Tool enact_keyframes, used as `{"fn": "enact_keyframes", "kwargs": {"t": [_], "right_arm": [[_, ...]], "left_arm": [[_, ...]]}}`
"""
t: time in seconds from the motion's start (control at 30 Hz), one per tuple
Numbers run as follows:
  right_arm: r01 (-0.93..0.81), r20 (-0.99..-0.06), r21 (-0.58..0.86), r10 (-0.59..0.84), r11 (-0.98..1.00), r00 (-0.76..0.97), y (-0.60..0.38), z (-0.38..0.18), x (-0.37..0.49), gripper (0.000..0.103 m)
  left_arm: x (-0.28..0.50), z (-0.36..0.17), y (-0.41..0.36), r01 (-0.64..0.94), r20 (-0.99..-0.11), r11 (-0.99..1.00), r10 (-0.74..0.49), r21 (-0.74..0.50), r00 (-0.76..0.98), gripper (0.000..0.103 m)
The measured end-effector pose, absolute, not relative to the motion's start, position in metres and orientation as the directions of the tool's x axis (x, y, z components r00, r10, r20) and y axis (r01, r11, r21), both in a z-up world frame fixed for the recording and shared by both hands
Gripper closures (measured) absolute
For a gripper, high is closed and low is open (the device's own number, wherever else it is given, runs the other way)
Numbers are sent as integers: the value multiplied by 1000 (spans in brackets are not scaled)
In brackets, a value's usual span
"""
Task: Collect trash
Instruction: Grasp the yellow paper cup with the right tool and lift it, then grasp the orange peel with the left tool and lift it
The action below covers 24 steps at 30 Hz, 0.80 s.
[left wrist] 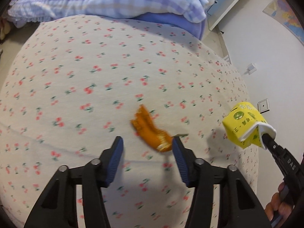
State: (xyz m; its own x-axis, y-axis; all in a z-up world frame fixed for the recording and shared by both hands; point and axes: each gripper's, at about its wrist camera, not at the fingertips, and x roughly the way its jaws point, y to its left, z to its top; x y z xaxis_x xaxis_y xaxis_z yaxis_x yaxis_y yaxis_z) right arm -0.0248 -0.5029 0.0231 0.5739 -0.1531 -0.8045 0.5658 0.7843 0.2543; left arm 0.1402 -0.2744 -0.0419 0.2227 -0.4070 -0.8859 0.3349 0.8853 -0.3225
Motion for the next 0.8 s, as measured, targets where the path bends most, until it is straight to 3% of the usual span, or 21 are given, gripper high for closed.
{"fn": "enact_keyframes", "kwargs": {"t": [0.23,0.3,0.43,0.47,0.5,0.8], "right_arm": [[566,-799,272,-145,778,584,-506,26,-27,95],[565,-798,274,-143,779,585,-506,26,-28,95],[565,-802,273,-140,779,581,-505,25,-28,95],[564,-804,273,-137,779,579,-505,25,-28,95],[564,-808,275,-131,779,575,-505,25,-27,95],[542,-798,291,-113,789,592,-493,38,-21,95]], "left_arm": [[146,-51,-299,318,-896,902,-375,-294,236,60],[147,-53,-300,318,-905,912,-344,-259,251,73],[147,-53,-296,339,-905,912,-330,-232,270,87],[146,-52,-293,340,-906,915,-320,-219,276,100],[146,-50,-289,338,-911,920,-301,-199,281,103],[153,-32,-231,304,-909,930,-299,-209,291,103]]}}
